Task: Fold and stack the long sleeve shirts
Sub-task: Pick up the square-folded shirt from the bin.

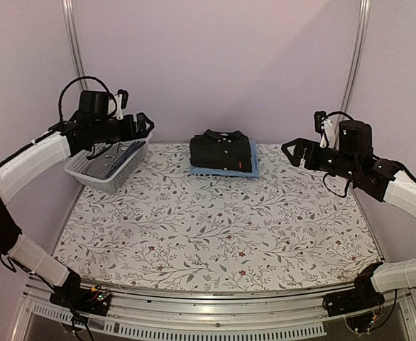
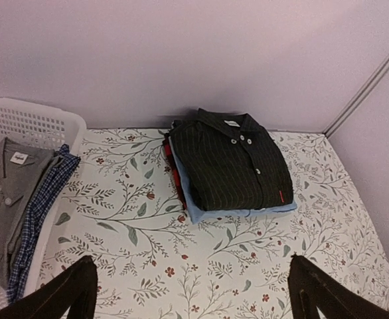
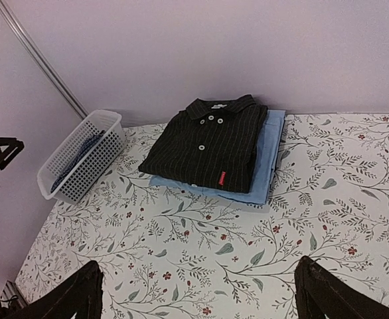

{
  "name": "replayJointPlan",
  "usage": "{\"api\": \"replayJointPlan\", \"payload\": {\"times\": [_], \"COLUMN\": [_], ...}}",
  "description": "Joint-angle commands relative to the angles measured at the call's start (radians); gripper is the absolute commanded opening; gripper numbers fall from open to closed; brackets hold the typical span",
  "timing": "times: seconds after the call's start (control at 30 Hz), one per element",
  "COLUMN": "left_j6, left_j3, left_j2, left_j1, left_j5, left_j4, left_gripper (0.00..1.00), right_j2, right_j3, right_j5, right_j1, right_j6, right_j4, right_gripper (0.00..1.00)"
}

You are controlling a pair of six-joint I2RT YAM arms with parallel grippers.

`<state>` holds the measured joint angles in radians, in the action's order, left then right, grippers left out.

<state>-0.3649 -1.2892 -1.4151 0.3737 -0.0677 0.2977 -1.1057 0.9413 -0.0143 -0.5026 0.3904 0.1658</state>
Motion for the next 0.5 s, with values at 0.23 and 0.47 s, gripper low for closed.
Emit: {"api": "replayJointPlan", "payload": {"times": [0.23,0.47], "left_j6": [-0.048,-0.071], "left_j3": [-0.303,-0.5], "left_j2": [-0.347,-0.604], "left_j1": [-0.246,-0.351], "left_j5": [0.159,0.131], "left_j4": [0.283,0.365], "left_gripper": [1.0,1.0], "right_j2": [0.003,0.026], "right_j3": [0.013,0.013], "right_j5": [-0.019,-0.036], "right_j1": [0.005,0.005], "right_j6": [-0.039,-0.036], "right_j4": [0.033,0.048], "right_gripper": [0.99,0.99]}}
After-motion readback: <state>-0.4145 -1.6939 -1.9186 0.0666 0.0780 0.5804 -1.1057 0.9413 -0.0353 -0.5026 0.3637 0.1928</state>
